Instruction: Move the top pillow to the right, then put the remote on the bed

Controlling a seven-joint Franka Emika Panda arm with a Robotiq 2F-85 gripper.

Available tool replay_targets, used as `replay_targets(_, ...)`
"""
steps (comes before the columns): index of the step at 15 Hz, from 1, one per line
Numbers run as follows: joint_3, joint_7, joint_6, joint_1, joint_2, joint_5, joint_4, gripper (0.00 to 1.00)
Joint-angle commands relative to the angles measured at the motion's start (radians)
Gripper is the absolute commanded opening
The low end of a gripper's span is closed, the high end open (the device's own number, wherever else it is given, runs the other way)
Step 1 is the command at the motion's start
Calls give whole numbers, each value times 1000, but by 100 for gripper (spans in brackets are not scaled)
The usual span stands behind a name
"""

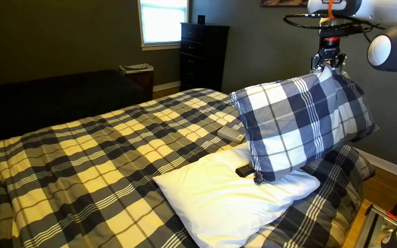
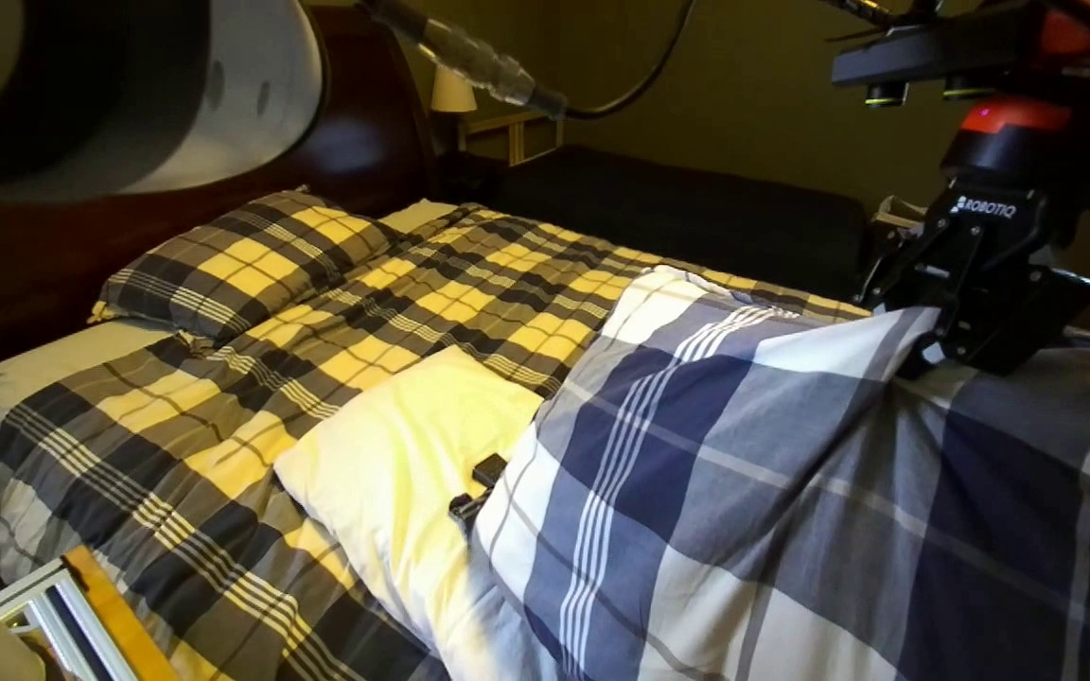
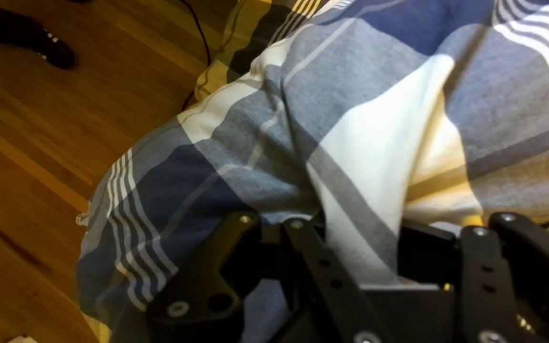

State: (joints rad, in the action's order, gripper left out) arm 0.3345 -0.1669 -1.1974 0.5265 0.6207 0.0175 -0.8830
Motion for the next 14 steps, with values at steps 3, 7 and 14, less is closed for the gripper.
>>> replay_targets(3,-14,9,26,38,100,-41,191,0)
replay_targets(7,0,-1,2,16,73,-19,88,0)
replay_targets(14,7,16,-35,18,118,-43,115,0)
